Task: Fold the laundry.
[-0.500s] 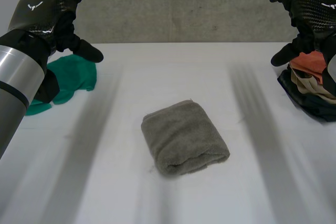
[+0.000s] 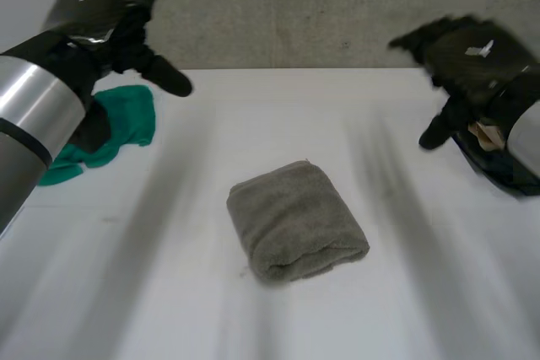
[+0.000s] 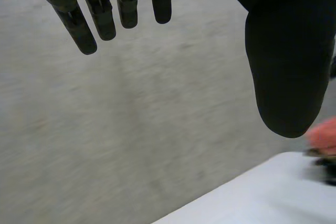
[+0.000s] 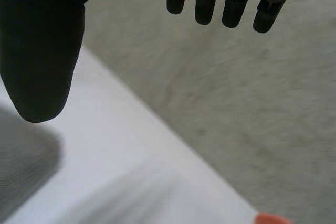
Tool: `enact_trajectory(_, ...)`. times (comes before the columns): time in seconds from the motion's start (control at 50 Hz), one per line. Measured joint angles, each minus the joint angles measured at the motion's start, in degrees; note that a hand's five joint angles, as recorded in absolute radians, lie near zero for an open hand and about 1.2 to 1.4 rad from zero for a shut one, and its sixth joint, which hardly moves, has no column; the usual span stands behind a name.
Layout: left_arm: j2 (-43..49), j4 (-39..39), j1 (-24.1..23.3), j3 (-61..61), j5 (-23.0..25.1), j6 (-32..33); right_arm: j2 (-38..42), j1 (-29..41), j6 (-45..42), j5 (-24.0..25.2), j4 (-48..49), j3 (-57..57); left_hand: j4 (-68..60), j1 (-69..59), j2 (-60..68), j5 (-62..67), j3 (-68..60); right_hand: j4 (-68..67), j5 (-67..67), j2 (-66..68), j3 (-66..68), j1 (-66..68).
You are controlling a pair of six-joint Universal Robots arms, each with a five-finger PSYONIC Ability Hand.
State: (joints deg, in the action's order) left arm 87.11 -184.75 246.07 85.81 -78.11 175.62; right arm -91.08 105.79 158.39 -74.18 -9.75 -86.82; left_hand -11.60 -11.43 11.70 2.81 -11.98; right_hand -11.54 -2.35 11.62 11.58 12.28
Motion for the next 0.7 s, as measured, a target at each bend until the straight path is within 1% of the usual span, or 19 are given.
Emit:
enact_trajectory(0.02, 0.4, 0.0, 0.1, -0.5, 3.1, 0.0, 0.2, 0.2, -1.6, 1.2, -1.1, -0.7, 0.0, 0.0, 0.0, 0.0, 0.0, 0.0, 0.0, 0.0, 0.0, 0.0)
enact_trajectory(0.04, 0.6, -0.1, 0.1, -0.7, 4.5, 0.0, 0.4, 0.3, -2.2, 1.6, -1.5, -1.1, 0.0, 0.0, 0.0, 0.0, 0.0, 0.0, 0.0, 0.0, 0.0, 0.0)
enact_trajectory(0.08, 1.7, -0.1, 0.2, -1.9, 11.2, 0.2, 1.2, 1.3, -4.5, 3.4, -2.5, -3.0, 0.0, 0.0, 0.0, 0.0, 0.0, 0.0, 0.0, 0.0, 0.0, 0.0)
enact_trajectory(0.1, 2.2, -0.1, 0.2, -2.3, 13.2, 0.3, 1.5, 1.7, -5.0, 3.8, -2.4, -3.6, 0.0, 0.0, 0.0, 0.0, 0.0, 0.0, 0.0, 0.0, 0.0, 0.0)
enact_trajectory(0.16, 4.6, -0.1, 0.2, -4.2, 21.8, 1.4, 4.0, 4.9, -6.6, 5.0, 0.2, -7.1, 0.0, 0.0, 0.0, 0.0, 0.0, 0.0, 0.0, 0.0, 0.0, 0.0)
enact_trajectory(0.22, 6.8, 0.1, 0.2, -5.5, 26.4, 3.0, 6.9, 8.5, -6.9, 4.9, 4.6, -10.1, 0.0, 0.0, 0.0, 0.0, 0.0, 0.0, 0.0, 0.0, 0.0, 0.0)
enact_trajectory(0.26, 8.5, 0.3, 0.0, -6.6, 28.4, 4.5, 9.4, 11.3, -6.8, 4.3, 8.6, -12.2, 0.0, 0.0, 0.0, 0.0, 0.0, 0.0, 0.0, 0.0, 0.0, 0.0)
enact_trajectory(0.32, 10.6, 0.5, -0.6, -7.8, 29.3, 6.0, 12.9, 14.4, -6.6, 3.1, 14.1, -14.6, 0.0, 0.0, 0.0, 0.0, 0.0, 0.0, 0.0, 0.0, 0.0, 0.0)
enact_trajectory(0.38, 12.6, 0.7, -1.7, -9.0, 29.1, 7.1, 17.3, 16.7, -6.5, 1.3, 19.5, -16.4, 0.0, 0.0, 0.0, 0.0, 0.0, 0.0, 0.0, 0.0, 0.0, 0.0)
enact_trajectory(0.52, 14.6, 0.6, -3.5, -9.7, 27.2, 7.4, 25.4, 17.7, -6.9, -1.8, 28.5, -17.4, 0.0, 0.0, 0.0, 0.0, 0.0, -0.3, -0.2, 0.2, 0.3, 0.3)
enact_trajectory(0.54, 14.6, 0.6, -3.5, -9.7, 27.2, 7.4, 25.4, 17.7, -6.9, -1.8, 28.5, -17.4, 0.0, 0.0, 0.0, 0.0, 0.0, -0.3, -0.2, 0.2, 0.3, 0.3)
enact_trajectory(0.58, 14.8, 0.5, -3.9, -9.4, 26.5, 7.4, 27.3, 17.5, -7.1, -2.5, 32.5, -17.4, 0.0, 0.0, 0.0, 0.0, 0.0, -3.9, -3.4, 3.8, 3.9, 3.1)
enact_trajectory(0.7, 14.7, 0.4, -4.1, -9.1, 26.1, 7.3, 28.1, 17.2, -7.3, -2.6, 36.3, -17.3, 0.0, 0.0, 0.0, 0.0, 0.0, -7.6, -7.1, 7.0, 7.5, 6.8)
